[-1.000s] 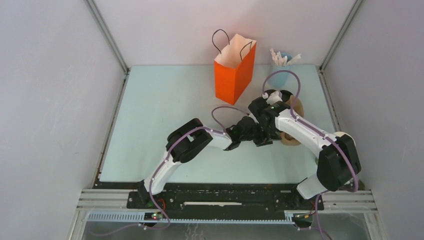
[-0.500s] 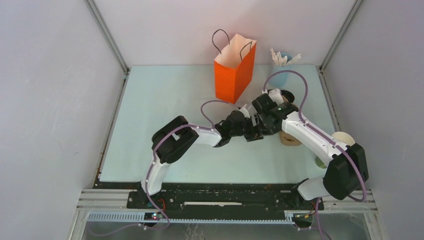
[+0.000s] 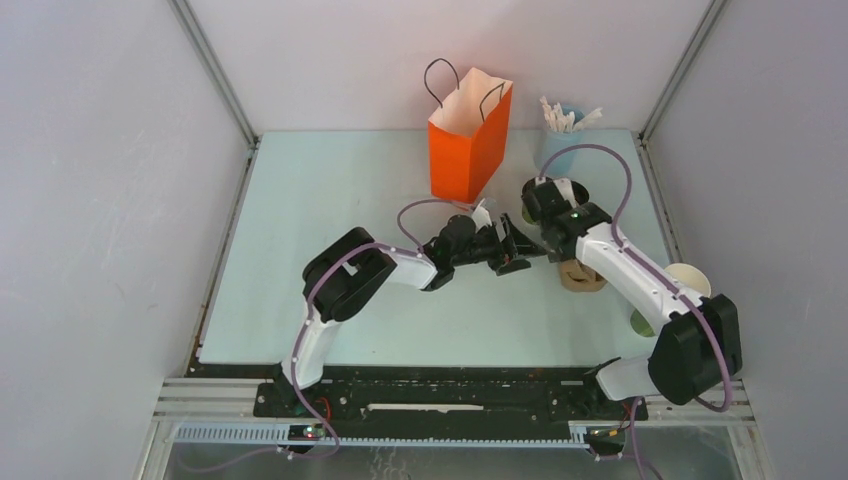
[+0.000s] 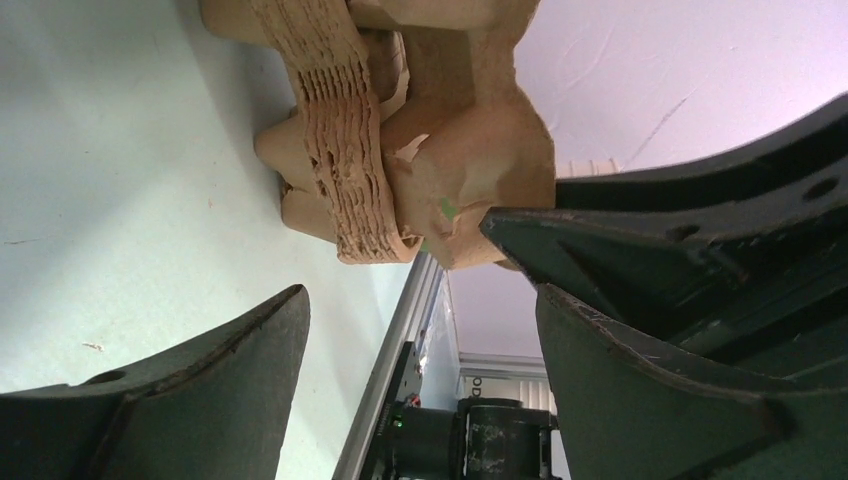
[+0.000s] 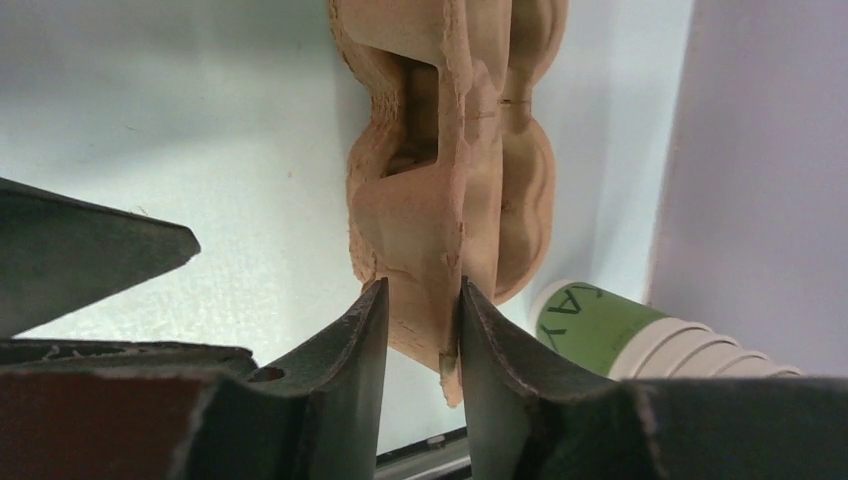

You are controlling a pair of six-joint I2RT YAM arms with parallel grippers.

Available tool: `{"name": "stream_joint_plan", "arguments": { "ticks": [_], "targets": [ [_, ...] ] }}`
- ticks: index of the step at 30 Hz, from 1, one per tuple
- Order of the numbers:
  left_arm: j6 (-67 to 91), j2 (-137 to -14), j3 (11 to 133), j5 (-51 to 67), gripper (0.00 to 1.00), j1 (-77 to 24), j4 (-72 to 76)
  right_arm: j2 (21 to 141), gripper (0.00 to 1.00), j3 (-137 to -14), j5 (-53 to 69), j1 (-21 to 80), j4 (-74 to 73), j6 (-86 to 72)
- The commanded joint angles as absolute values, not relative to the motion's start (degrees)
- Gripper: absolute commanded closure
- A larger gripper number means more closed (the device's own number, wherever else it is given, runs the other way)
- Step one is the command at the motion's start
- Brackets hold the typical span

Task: Pack the takeout coffee

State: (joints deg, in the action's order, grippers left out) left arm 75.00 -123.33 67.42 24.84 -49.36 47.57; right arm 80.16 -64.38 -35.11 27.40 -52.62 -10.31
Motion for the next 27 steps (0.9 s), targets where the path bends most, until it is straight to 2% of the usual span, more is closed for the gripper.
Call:
{"name": "stream_joint_plan", "arguments": {
  "ticks": [1, 10, 19, 27],
  "targets": [
    [72.13, -121.08, 66.13, 25.24, 0.12, -49.54, 46.73, 76.44, 0.59, -64.46, -24.52, 22.47, -48.61, -10.44],
    [63.29, -111.17, 59.51, 21.84, 0.12, -49.55, 39.13, 74.8, 0.59, -63.35, -11.76, 14.1, -45.47, -13.62],
    [49.64, -91.95, 50.47, 15.76, 0.11, -49.74, 22.78, 71.97, 0.58, -57.84, 6.69, 0.93, -39.17, -19.03],
    [45.26, -75.04, 44.67, 10.77, 0.09, -49.93, 12.16, 71.16, 0.63, -55.68, 16.2, -2.6, -35.5, -18.54]
  ]
}}
